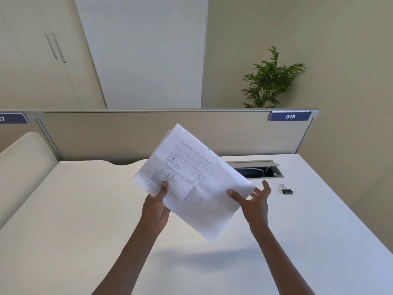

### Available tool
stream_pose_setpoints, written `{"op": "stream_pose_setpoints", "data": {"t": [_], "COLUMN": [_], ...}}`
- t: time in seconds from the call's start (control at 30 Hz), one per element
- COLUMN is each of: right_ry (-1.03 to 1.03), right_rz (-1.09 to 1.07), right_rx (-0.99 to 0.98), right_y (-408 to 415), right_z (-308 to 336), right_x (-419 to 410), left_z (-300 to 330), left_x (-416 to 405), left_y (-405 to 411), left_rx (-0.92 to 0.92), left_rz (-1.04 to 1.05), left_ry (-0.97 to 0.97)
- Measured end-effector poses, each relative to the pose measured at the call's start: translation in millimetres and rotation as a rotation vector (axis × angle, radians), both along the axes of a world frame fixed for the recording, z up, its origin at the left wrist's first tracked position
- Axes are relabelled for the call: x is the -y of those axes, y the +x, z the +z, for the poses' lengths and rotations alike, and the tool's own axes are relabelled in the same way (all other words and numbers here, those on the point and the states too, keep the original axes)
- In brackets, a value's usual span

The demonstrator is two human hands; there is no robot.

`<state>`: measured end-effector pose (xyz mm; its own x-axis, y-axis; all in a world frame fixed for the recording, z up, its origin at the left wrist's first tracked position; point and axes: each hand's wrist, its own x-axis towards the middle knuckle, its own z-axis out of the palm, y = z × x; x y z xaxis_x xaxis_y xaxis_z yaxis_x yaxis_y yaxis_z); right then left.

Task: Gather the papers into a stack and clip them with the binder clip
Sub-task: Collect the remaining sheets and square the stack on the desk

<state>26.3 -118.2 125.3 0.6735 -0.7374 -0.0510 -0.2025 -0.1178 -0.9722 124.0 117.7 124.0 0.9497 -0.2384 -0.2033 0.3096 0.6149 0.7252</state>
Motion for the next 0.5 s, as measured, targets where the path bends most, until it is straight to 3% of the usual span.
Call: {"op": "stream_pose_setpoints", "data": {"t": [0.23, 0.5], "right_ry": [0.459, 0.355], "right_rz": [0.284, 0.281], "right_rx": [0.209, 0.206], "right_y": [-3, -4], "right_z": [-4, 7], "right_x": [-8, -12], "left_z": [-9, -16], "left_x": [9, 10], "left_y": [0, -1], "left_rx": [-0.156, -0.276], "left_rz": [-0.024, -0.002], "left_ry": [-0.184, -0.104]}}
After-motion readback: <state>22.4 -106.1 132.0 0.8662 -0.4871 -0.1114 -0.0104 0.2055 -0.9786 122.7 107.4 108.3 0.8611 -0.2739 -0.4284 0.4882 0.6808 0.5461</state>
